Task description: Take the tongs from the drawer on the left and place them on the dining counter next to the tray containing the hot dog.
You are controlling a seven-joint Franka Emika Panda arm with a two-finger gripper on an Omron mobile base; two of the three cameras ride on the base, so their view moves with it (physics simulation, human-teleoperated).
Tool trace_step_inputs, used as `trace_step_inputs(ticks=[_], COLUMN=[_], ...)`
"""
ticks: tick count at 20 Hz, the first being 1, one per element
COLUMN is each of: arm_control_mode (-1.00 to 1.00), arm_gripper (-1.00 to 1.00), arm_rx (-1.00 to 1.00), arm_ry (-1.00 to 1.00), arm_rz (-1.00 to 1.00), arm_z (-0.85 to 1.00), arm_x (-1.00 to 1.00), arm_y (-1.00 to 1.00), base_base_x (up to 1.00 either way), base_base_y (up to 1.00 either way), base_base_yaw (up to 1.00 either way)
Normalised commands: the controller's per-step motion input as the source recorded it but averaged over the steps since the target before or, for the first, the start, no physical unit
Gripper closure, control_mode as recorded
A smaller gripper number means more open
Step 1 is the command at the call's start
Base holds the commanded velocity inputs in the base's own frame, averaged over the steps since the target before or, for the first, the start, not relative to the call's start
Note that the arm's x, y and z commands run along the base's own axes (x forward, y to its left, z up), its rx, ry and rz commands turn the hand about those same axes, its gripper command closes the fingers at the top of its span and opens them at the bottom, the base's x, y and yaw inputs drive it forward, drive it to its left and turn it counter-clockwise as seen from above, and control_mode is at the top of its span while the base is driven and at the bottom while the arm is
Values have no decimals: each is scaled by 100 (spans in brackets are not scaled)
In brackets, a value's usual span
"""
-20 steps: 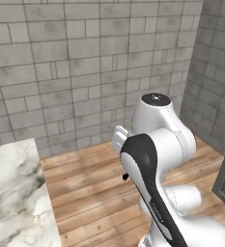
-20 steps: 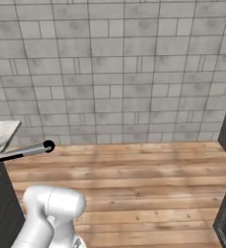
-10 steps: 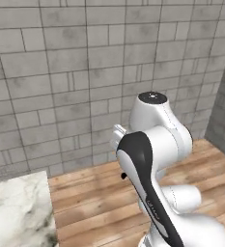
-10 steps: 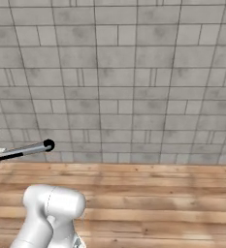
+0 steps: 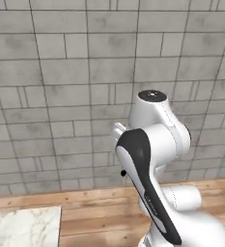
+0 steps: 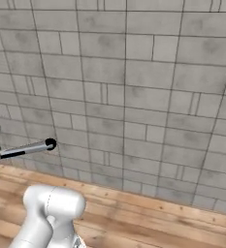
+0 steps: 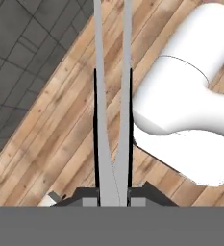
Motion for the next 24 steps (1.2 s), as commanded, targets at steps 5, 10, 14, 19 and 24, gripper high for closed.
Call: trace_step_inputs(ticks=[5,10,14,19,24], arm_control_mode=[100,100,100,100,100], arm_gripper=[100,100,100,100,100], arm_rx=[0,0,0,0,0], arm_ry=[0,0,0,0,0], arm_rz=[0,0,0,0,0], arm_z=[0,0,0,0,0], arm_x=[0,0,0,0,0], arm_y=[0,0,0,0,0], base_base_x=[100,100,100,100,100], base_base_y=[-11,-13,-14,-13,-10], base_base_yaw=[59,65,68,70,69])
